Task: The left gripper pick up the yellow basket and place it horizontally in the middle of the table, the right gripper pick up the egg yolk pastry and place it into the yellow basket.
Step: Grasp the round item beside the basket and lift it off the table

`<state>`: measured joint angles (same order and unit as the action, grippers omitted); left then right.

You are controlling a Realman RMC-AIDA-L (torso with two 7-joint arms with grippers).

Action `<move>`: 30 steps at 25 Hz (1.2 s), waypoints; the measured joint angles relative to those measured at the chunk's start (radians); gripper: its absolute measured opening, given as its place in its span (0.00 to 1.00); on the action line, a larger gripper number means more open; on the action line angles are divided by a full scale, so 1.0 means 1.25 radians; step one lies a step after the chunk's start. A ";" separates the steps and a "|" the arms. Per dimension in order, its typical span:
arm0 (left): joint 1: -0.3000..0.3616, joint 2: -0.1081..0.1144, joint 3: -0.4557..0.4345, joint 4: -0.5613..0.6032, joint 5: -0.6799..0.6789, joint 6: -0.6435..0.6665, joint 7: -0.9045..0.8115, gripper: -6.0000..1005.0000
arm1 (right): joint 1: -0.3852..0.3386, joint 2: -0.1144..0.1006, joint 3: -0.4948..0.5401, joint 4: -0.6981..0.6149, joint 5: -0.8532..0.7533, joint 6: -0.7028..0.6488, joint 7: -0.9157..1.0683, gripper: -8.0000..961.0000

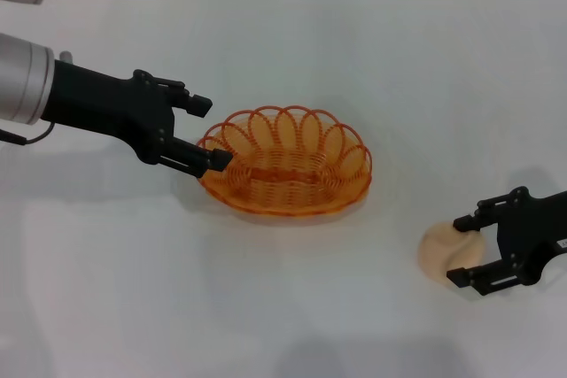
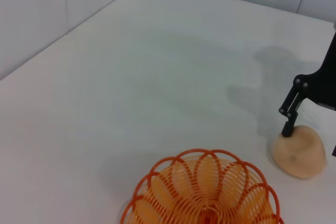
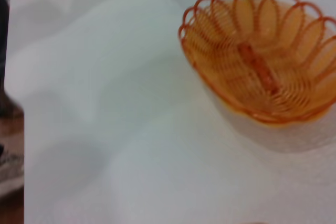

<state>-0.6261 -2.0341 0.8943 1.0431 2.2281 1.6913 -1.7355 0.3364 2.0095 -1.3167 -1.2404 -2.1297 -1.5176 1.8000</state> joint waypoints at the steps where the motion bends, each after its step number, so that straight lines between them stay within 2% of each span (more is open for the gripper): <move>1: 0.000 0.000 0.000 0.000 -0.002 0.000 -0.001 0.88 | 0.002 0.000 -0.005 -0.001 -0.007 0.000 -0.004 0.67; 9: 0.004 0.004 -0.001 0.000 -0.038 0.002 -0.012 0.88 | 0.030 0.001 -0.020 -0.014 -0.040 -0.006 -0.014 0.65; 30: 0.009 0.004 -0.001 0.000 -0.042 0.005 -0.018 0.88 | 0.030 0.003 -0.057 -0.053 -0.040 0.017 -0.014 0.60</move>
<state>-0.6149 -2.0294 0.8927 1.0431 2.1750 1.6981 -1.7579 0.3742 2.0126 -1.3882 -1.3072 -2.1802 -1.4966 1.7824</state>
